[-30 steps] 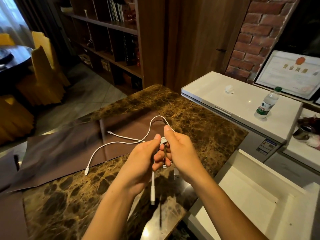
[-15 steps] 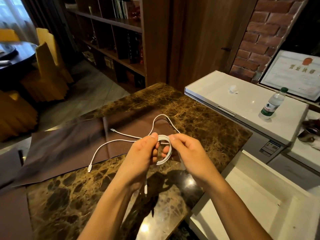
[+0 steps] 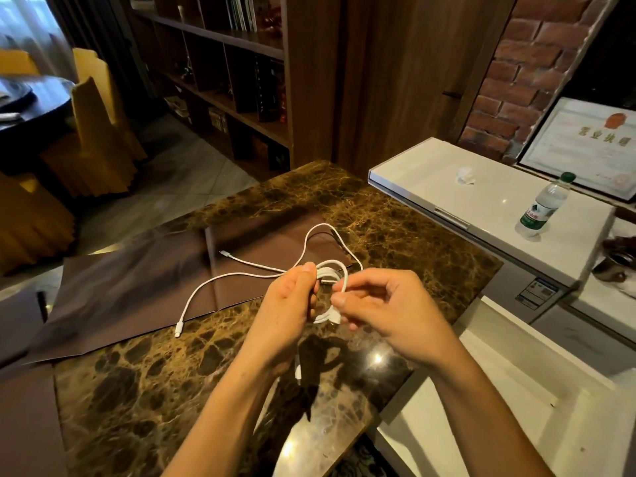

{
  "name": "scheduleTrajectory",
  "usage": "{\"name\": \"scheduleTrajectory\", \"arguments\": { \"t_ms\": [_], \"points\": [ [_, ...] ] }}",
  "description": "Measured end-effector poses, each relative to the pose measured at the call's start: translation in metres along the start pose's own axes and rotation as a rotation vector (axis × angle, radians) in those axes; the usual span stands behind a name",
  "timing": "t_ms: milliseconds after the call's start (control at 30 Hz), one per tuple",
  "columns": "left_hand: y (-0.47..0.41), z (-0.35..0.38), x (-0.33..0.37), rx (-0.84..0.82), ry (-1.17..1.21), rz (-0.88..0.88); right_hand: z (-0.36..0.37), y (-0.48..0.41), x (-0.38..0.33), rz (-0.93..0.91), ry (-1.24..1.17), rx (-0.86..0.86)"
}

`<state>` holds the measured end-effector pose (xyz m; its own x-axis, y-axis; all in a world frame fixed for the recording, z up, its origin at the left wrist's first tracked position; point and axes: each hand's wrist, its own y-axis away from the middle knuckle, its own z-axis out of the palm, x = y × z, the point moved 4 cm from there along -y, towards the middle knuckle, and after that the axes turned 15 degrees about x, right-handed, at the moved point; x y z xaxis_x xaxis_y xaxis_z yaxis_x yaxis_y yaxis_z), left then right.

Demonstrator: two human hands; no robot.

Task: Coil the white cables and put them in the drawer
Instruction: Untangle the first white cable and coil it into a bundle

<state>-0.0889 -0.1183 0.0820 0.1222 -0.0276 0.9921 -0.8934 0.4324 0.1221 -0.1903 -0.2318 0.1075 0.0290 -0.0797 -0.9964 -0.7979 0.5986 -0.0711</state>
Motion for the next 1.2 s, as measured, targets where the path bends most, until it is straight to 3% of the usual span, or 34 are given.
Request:
{"name": "scheduleTrajectory", "arguments": {
  "t_ms": [67,167,300,533,600,667,767,833,933,1100,1200],
  "points": [
    [0.004,0.004,0.001,0.0,0.006,0.012,0.001,-0.001,0.0,-0.072,0.049,0.147],
    [0.005,0.006,0.0,0.012,-0.002,0.021,0.001,0.001,-0.004,-0.258,0.311,0.275],
    [0.003,0.002,-0.004,0.028,-0.029,0.0,0.005,0.004,-0.008,-0.425,0.493,0.308],
    [0.005,0.005,-0.001,0.026,-0.023,0.002,0.01,0.007,0.009,-0.572,0.569,0.413],
    [0.005,0.005,-0.001,0.0,-0.027,0.018,0.008,0.006,0.015,-0.524,0.564,0.433],
    [0.006,0.005,-0.001,-0.008,-0.023,0.013,0.002,-0.001,0.022,-0.348,0.475,0.426],
    [0.006,0.006,0.001,-0.019,-0.002,-0.024,0.006,-0.012,0.028,-0.126,0.175,0.156],
    [0.005,0.005,0.002,-0.021,0.002,-0.034,0.009,-0.012,0.028,-0.131,0.091,0.004],
    [0.003,0.002,0.005,-0.025,0.023,-0.055,0.007,-0.011,0.03,-0.117,0.048,-0.071],
    [0.005,0.002,0.009,-0.098,0.303,-0.338,0.0,-0.009,0.039,0.034,-0.167,-0.167],
    [0.004,0.0,0.007,-0.127,0.368,-0.411,-0.003,-0.008,0.048,0.106,-0.254,-0.18]
  ]
}}
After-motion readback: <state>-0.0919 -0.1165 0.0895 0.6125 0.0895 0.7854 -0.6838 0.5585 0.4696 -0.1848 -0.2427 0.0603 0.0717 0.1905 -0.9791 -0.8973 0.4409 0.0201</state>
